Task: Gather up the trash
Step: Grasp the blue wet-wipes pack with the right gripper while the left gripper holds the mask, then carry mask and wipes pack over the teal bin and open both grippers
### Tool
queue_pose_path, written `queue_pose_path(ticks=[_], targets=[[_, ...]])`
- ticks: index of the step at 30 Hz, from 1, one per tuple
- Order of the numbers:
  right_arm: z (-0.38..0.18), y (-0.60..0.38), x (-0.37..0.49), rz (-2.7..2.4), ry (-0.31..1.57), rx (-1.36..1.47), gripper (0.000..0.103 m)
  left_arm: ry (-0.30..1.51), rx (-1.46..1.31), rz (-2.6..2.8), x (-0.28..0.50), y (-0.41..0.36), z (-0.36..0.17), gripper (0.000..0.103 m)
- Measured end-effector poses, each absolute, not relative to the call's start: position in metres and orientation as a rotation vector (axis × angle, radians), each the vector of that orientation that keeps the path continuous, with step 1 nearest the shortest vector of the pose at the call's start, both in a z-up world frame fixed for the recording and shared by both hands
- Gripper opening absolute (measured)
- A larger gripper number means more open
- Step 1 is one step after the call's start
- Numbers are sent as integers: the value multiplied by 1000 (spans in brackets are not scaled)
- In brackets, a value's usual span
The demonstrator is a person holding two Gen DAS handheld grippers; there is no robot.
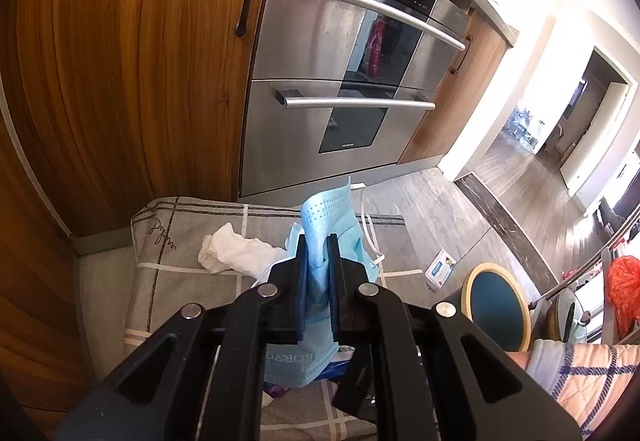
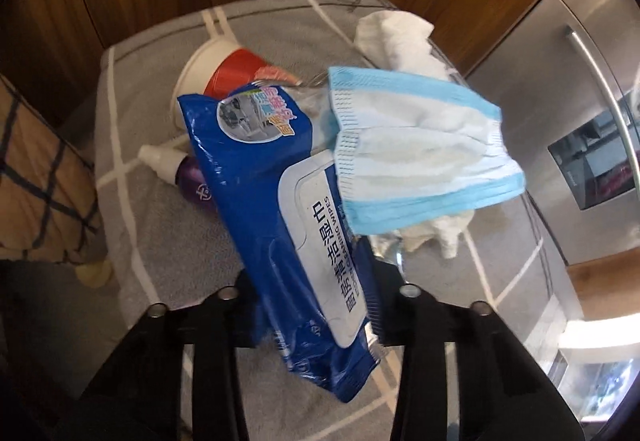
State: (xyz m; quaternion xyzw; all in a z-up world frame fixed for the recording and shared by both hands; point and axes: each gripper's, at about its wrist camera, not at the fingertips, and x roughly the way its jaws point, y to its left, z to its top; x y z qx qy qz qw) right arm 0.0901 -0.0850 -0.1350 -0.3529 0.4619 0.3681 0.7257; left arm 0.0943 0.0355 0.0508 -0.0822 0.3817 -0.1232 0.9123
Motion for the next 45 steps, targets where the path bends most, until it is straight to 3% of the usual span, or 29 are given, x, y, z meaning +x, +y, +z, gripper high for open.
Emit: queue_pose_path(ticks=[7,18,28,36,45], targets=[[-97,-119,86,868,1047,-709,18,781,-180,-276,96,27,55,7],[-45,-183,60,779,1043,-543,16,774,-176,-329,97,-1,60,7],[-22,-338,54,315,1051,-231,16,774,-132,-445,93,-71,57,7],[-52,-452,39,-50,1148,-8,16,815,16,-639,72,-186,23,7],[-87,-505,29,-169,1233,231,17,914,169,-808,52,-292,-46,7]])
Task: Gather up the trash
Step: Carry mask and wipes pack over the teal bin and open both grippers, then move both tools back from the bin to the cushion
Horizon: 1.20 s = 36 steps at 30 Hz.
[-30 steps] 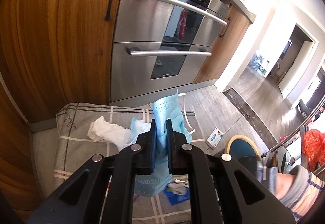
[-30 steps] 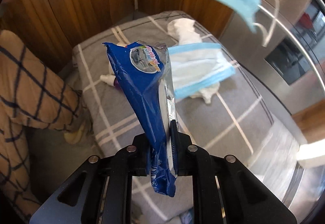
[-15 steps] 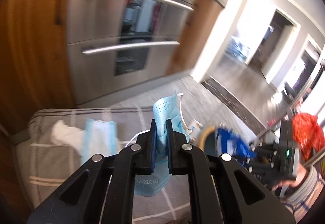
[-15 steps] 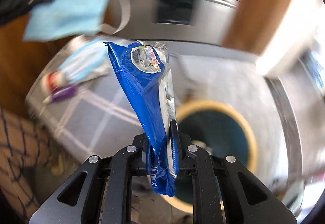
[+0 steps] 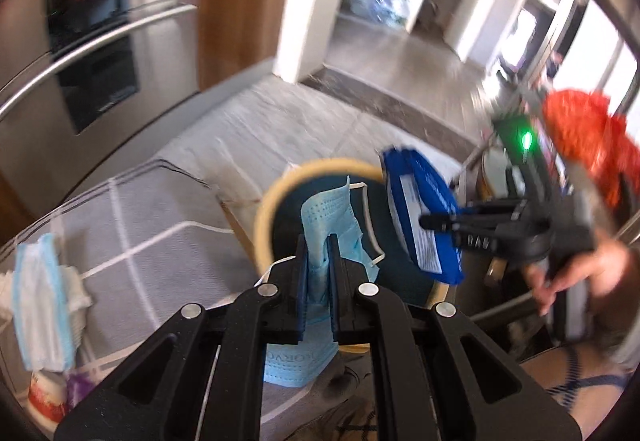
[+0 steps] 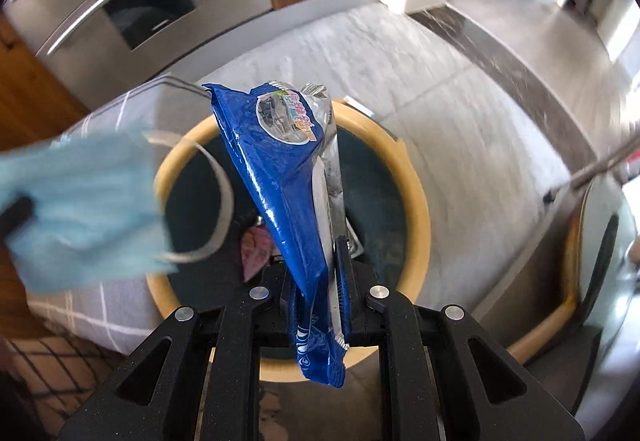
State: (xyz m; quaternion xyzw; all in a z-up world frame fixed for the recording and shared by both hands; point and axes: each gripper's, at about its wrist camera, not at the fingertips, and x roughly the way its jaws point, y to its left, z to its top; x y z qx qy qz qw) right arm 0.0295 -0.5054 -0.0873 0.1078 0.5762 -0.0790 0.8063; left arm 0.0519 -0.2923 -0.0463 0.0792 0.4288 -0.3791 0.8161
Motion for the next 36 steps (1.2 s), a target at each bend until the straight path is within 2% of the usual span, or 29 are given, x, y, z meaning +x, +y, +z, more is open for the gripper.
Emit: queue_pose_path(ticks=[11,14,15,16,18,20,24,25,26,27,29,31,36], targets=[[-103,-496,39,-152,1313,164,18,907,384,-882,42,-355,-107,8],[-106,-490,41,-140,1324,124,20,924,355,-879,46,-350,-107,19],[-107,-490,42,-144,1327,124,21,924,337,-871,48,-347,-105,30],[-108,-491,42,-152,1330,123,24,919,325,-863,50,-344,-103,42],[-108,-493,43,-176,1335,124,29,900,300,-839,56,-336,-99,52],[-104,-495,43,-199,1320,124,42,885,295,-815,58,-329,-94,53],[-96,-490,46,-199,1283,133,56,857,281,-785,59,-310,-82,60],[-94,-487,47,-194,1277,129,64,844,284,-774,58,-306,-80,65],[-91,-482,49,-190,1268,118,76,827,290,-753,57,-299,-76,67],[-89,-479,50,-191,1258,102,80,820,288,-747,58,-293,-73,68],[-81,-469,54,-184,1226,66,83,814,271,-732,58,-280,-67,69],[-76,-460,57,-182,1206,41,87,805,253,-710,59,-265,-61,76],[-72,-443,62,-164,1187,1,88,775,216,-656,62,-227,-45,84]])
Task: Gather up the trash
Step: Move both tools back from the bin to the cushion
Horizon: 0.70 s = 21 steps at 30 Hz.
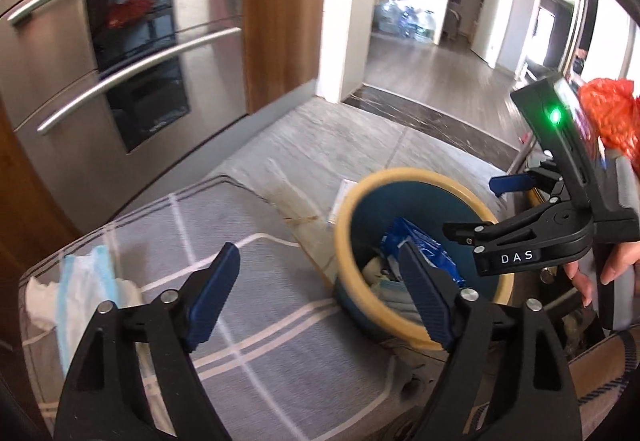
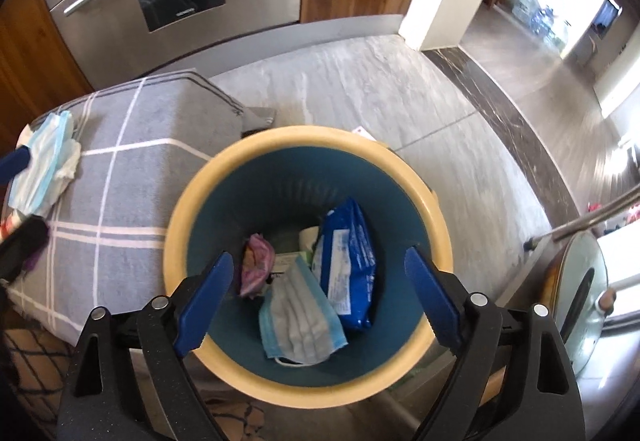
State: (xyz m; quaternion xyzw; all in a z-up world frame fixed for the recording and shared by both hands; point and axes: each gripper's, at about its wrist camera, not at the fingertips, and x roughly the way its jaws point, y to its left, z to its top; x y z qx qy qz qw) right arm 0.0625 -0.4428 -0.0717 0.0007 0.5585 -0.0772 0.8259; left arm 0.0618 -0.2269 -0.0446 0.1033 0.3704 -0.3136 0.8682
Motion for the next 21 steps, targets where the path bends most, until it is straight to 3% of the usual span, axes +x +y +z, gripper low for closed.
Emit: queue_pose_path(ticks=[21], targets=[[-10,-323,114,-18,1005,58,93,719,108,-365,76,-64,9,93]])
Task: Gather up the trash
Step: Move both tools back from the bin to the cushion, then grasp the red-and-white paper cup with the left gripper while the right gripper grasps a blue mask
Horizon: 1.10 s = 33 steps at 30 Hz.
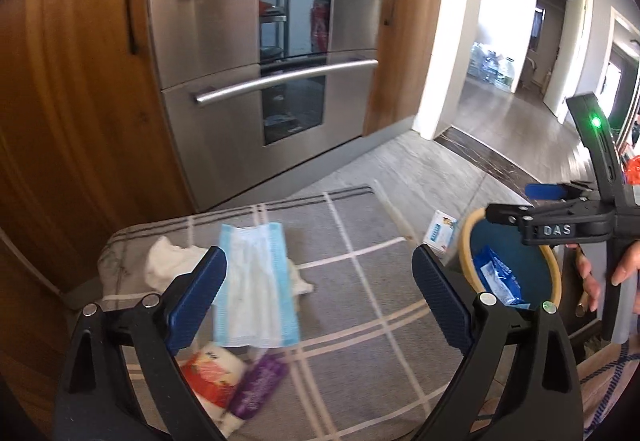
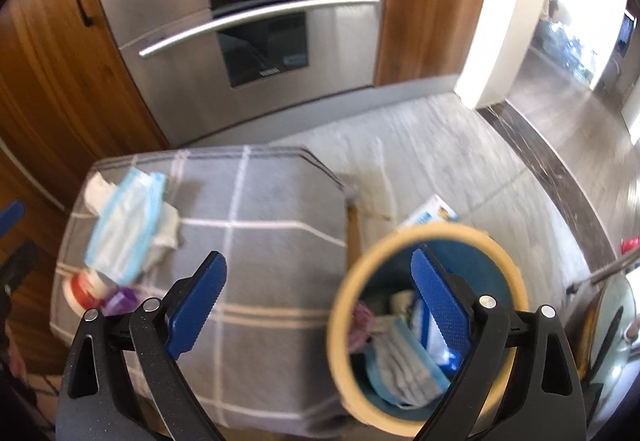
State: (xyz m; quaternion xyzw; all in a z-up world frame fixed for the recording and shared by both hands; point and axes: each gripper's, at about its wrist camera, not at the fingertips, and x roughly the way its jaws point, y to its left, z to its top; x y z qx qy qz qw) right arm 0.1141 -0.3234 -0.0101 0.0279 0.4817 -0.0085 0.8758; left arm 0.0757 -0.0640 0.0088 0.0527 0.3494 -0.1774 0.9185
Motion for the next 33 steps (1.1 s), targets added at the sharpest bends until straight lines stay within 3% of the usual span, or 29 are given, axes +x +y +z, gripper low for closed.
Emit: queue_pose_path(ticks=[13,23,33], targets=[[-13,-220,162,118,986,32,94,724,95,-165,78,41,41,94],[-49,-171,169,207,1028,-23,94,773,98,-129,80,76,6,95],[-103,-139,178,290,1094,-148,93,975,135,-249,103,51,-61,94]])
